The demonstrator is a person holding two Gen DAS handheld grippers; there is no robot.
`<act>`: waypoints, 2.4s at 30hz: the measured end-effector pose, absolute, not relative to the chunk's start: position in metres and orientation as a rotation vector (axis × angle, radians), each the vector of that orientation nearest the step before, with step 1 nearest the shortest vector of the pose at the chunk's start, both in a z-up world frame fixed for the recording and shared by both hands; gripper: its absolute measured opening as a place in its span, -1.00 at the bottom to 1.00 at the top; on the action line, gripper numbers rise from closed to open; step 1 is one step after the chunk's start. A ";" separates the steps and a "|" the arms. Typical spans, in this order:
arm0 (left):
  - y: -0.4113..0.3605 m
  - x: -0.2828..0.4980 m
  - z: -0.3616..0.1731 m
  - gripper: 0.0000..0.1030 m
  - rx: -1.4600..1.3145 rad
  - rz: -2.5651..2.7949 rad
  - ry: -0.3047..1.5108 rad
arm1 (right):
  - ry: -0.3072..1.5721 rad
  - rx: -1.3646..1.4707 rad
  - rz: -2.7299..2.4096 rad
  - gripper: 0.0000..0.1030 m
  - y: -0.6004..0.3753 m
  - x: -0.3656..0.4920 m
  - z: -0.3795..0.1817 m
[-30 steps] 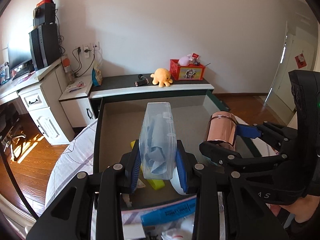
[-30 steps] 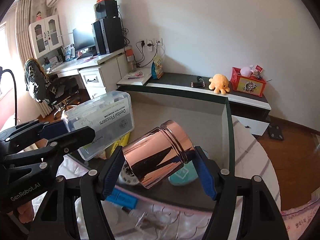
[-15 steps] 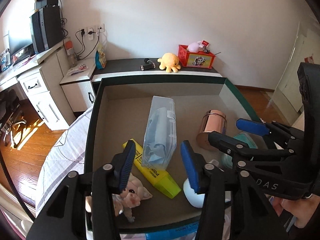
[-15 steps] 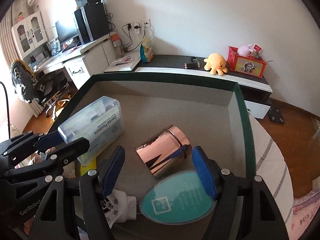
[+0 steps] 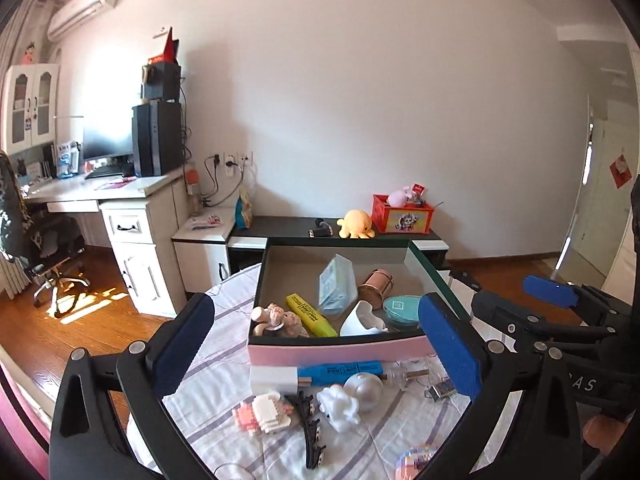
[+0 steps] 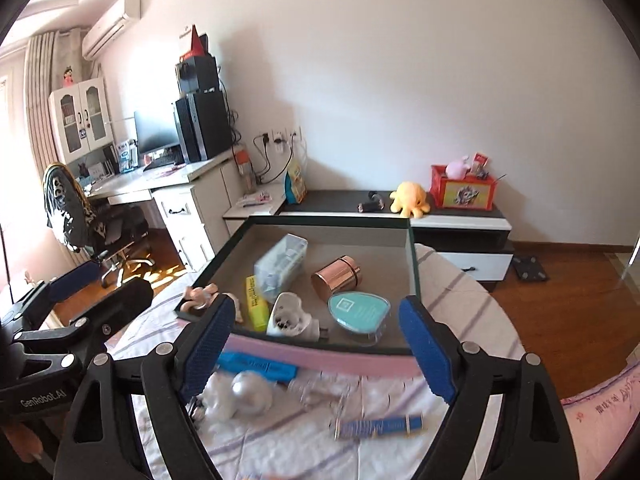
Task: Organize rigid objects
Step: 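Withdraw both open grippers from the box back toward the bed items, then grasp the pink lego donut with the right gripper while the left grasps the white-pink lego figure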
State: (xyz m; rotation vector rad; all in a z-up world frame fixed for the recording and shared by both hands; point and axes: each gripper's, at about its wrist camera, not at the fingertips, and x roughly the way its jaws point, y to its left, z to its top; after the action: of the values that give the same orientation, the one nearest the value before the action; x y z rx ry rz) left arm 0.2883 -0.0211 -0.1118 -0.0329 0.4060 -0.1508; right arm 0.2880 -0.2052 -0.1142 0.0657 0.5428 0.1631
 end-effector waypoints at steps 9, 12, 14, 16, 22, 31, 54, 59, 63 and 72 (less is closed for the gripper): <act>-0.006 0.194 -0.099 1.00 -0.016 -0.074 0.349 | 0.428 0.081 0.101 0.80 -0.196 0.183 -0.091; -0.002 0.173 -0.093 1.00 -0.006 -0.067 0.330 | 0.407 0.082 0.111 1.00 -0.192 0.159 -0.088; 0.000 0.161 -0.089 1.00 -0.004 -0.052 0.321 | 0.396 0.079 0.117 1.00 -0.188 0.145 -0.086; 0.002 0.152 -0.085 1.00 -0.012 -0.050 0.305 | 0.390 0.071 0.110 1.00 -0.185 0.134 -0.084; 0.004 0.127 -0.073 1.00 -0.011 -0.057 0.264 | 0.334 0.054 0.102 1.00 -0.183 0.103 -0.068; 0.000 0.108 -0.062 1.00 0.010 -0.035 0.221 | 0.293 0.053 0.101 1.00 -0.182 0.084 -0.058; 0.002 0.190 -0.170 1.00 0.026 -0.087 0.564 | 0.572 0.078 0.086 1.00 -0.191 0.157 -0.155; 0.011 0.214 -0.201 1.00 0.026 -0.056 0.649 | 0.740 0.105 0.118 1.00 -0.186 0.199 -0.212; 0.023 0.228 -0.214 1.00 0.014 -0.038 0.682 | 0.802 0.101 0.150 1.00 -0.174 0.222 -0.237; 0.032 0.261 -0.234 1.00 -0.032 -0.052 0.756 | 0.843 -0.021 0.179 0.23 -0.163 0.242 -0.259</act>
State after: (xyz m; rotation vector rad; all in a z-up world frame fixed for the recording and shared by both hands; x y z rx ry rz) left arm 0.2611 0.0324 -0.2340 -0.0323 0.7562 -0.0515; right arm 0.2424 -0.1626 -0.2585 -0.0209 0.8433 0.1789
